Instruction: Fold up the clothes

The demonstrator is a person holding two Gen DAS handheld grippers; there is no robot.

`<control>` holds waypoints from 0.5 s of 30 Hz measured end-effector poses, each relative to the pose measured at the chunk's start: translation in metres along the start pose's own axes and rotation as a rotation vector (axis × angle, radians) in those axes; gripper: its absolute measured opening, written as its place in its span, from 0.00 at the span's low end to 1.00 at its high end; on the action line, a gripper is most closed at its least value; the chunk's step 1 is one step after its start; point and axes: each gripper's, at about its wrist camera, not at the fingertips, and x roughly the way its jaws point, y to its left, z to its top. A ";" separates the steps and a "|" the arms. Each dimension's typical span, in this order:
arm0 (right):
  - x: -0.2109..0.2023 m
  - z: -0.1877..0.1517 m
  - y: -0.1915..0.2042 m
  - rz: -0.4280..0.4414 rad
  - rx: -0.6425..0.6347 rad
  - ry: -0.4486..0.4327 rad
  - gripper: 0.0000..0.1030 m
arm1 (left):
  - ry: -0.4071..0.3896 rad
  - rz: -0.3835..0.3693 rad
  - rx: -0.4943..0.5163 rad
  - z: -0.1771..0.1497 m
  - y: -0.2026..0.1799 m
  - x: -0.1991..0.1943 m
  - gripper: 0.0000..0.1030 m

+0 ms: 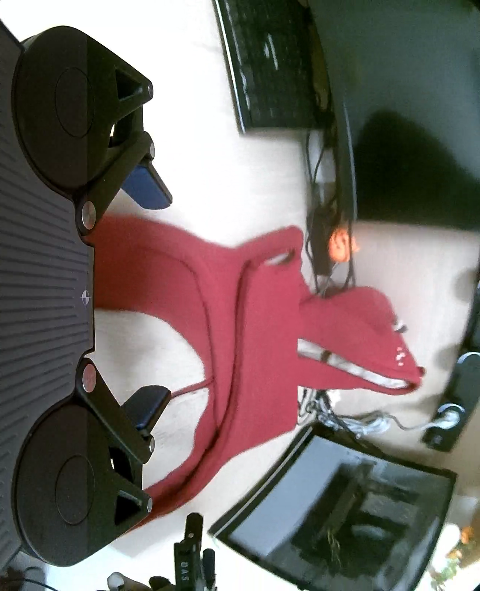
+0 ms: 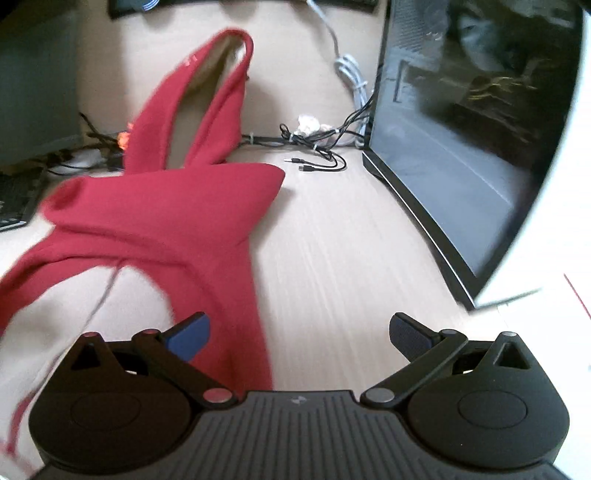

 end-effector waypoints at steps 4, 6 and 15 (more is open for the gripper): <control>-0.004 -0.039 0.014 -0.042 -0.010 0.040 1.00 | 0.006 0.038 0.160 -0.023 -0.011 -0.023 1.00; -0.008 -0.057 0.020 -0.091 -0.027 0.060 1.00 | 0.029 0.003 0.240 -0.035 -0.020 -0.033 1.00; -0.080 -0.113 0.020 -0.038 -0.096 0.016 1.00 | 0.105 0.104 0.500 -0.095 -0.036 -0.042 1.00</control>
